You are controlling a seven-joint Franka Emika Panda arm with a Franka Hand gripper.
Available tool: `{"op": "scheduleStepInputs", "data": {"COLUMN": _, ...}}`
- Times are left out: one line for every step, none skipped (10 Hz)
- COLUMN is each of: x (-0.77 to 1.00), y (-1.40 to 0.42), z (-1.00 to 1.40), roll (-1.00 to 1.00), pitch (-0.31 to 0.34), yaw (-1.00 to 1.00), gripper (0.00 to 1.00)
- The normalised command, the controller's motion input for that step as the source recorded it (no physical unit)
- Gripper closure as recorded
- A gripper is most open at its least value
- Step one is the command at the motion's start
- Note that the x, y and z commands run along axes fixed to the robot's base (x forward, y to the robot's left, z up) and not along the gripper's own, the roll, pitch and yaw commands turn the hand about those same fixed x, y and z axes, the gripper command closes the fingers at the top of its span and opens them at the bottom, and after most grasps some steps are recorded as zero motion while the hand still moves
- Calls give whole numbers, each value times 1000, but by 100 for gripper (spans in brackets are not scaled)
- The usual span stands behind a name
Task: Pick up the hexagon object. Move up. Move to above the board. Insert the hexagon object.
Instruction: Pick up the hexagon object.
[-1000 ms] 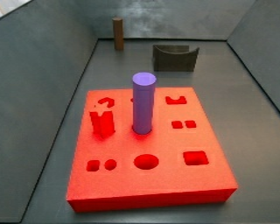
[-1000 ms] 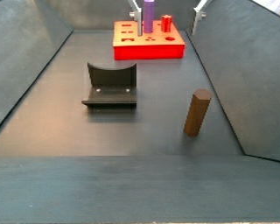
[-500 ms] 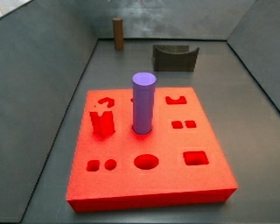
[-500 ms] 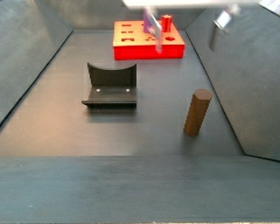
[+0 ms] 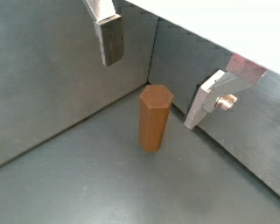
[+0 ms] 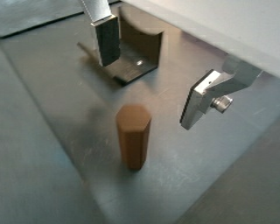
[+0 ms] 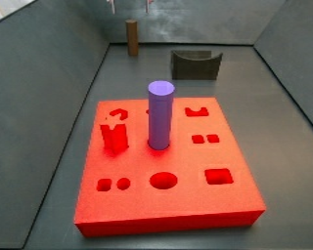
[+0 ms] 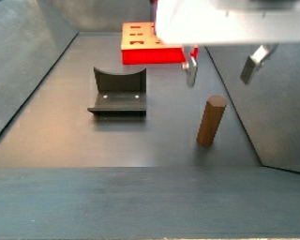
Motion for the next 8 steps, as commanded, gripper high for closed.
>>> {"op": "scheduleStepInputs", "data": {"x": 0, "y": 329, "z": -611, "roll": -170, "pitch": -211, "yaw": 403, "gripper": 0}}
{"op": "scheduleStepInputs", "data": {"x": 0, "y": 309, "z": -674, "roll": -119, "pitch": -219, "yaw": 434, "gripper": 0}}
{"op": "scheduleStepInputs", "data": {"x": 0, "y": 254, "z": -700, "roll": -99, "pitch": -221, "yaw": 426, "gripper": 0}}
{"op": "scheduleStepInputs", "data": {"x": 0, "y": 49, "z": -791, "roll": -51, "pitch": -204, "yaw": 334, "gripper": 0}}
{"op": "scheduleStepInputs", "data": {"x": 46, "y": 0, "z": -863, "roll": -36, "pitch": -180, "yaw": 217, "gripper": 0}}
{"op": "scheduleStepInputs", "data": {"x": 3, "y": -23, "z": -909, "roll": -16, "pitch": -163, "yaw": 137, "gripper": 0}}
{"op": "scheduleStepInputs", "data": {"x": -86, "y": 0, "z": -91, "roll": -36, "pitch": -153, "yaw": 0, "gripper": 0}}
{"op": "scheduleStepInputs", "data": {"x": 0, "y": 0, "z": 0, "roll": -9, "pitch": 0, "yaw": 0, "gripper": 0}}
